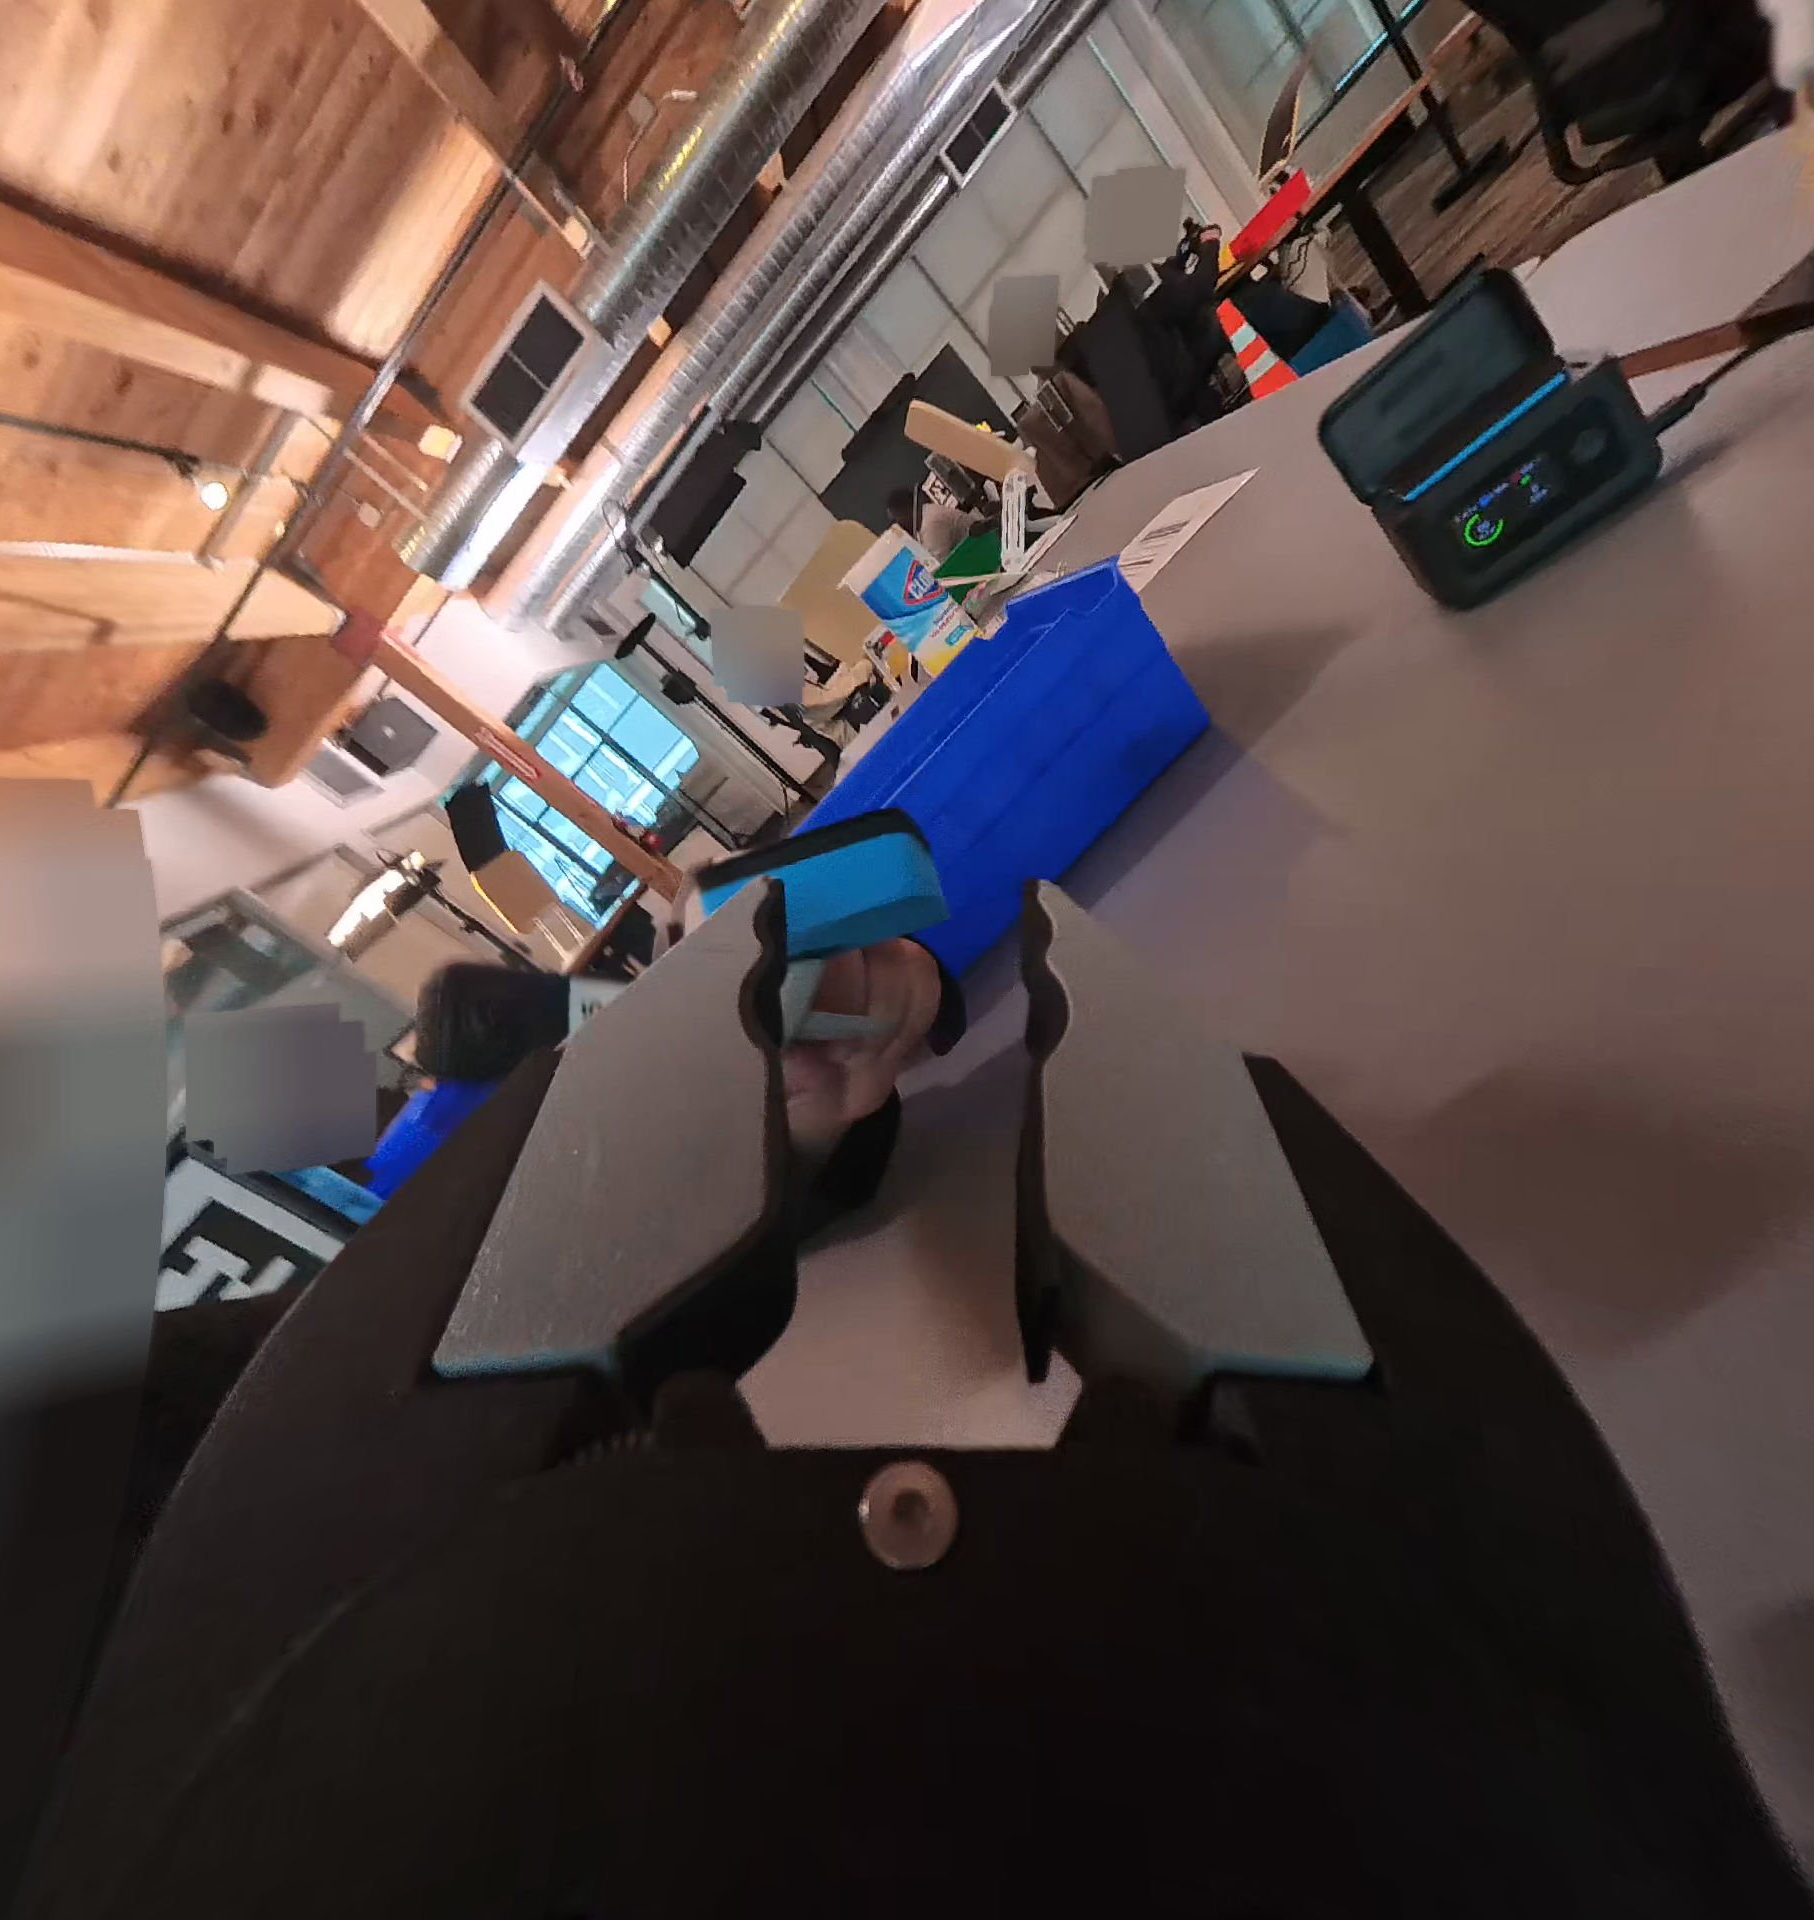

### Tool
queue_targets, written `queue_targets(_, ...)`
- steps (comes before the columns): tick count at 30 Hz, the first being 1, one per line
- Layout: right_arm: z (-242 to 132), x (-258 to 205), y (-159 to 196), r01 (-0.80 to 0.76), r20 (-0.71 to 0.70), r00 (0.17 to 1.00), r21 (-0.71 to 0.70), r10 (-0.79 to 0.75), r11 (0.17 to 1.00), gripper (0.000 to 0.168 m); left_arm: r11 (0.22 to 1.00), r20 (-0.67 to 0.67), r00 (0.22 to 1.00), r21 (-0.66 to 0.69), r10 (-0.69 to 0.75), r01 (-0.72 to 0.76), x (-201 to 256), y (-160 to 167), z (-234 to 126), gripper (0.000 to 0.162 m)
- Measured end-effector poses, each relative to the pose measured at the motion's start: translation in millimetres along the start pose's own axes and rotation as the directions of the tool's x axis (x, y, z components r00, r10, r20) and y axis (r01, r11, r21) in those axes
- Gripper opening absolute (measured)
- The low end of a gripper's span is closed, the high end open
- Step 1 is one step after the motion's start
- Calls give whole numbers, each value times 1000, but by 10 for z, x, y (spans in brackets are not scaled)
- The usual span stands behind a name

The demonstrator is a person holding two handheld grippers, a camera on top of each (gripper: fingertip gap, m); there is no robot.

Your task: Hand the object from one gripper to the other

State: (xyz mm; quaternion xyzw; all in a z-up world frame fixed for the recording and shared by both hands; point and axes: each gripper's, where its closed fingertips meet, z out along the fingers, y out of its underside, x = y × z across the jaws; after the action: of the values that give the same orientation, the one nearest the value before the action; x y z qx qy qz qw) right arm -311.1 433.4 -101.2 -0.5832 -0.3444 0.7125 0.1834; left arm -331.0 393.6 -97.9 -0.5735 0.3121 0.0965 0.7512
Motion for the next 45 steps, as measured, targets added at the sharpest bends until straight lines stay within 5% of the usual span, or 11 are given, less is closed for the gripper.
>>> queue_targets(9,98,-461,102,326,143,937,-39,-317,945,57,764,-421,721,95,-550,638,106,-399,-163,22)
queue_targets(13,141,-616,267,438,211,886,-82,-414,895,53,693,-435,633,27,-641,721,89,-310,-124,22)
queue_targets(15,179,-511,315,487,146,871,-122,-470,865,26,674,-470,594,-3,-653,739,144,-323,-133,22)
queue_targets(17,177,-501,301,520,122,853,-118,-507,846,25,684,-445,617,12,-650,729,130,-312,-120,23)
queue_targets(22,106,-336,79,349,39,937,-46,-348,936,23,860,-220,846,51,-486,507,50,-133,-42,35)
queue_targets(25,21,-260,-37,125,85,988,16,-126,992,23,992,-28,992,2,-126,126,43,11,-7,42)
queue_targets(29,37,-141,12,-135,119,984,-14,135,991,23,906,112,901,-112,420,-408,125,135,33,47)
queue_targets(32,80,-40,128,-283,106,952,-66,289,957,23,783,154,768,-136,622,-607,197,94,60,53)
queue_targets(39,152,-91,354,-387,134,901,-184,413,904,23,612,162,590,-174,791,-771,280,102,81,39)
queue_targets(42,157,-124,342,-335,149,920,-181,363,925,20,657,146,640,-187,754,-731,249,85,74,36)
queue_targets(45,102,-170,206,-234,158,955,-117,251,965,23,822,156,807,-137,569,-553,164,11,46,34)
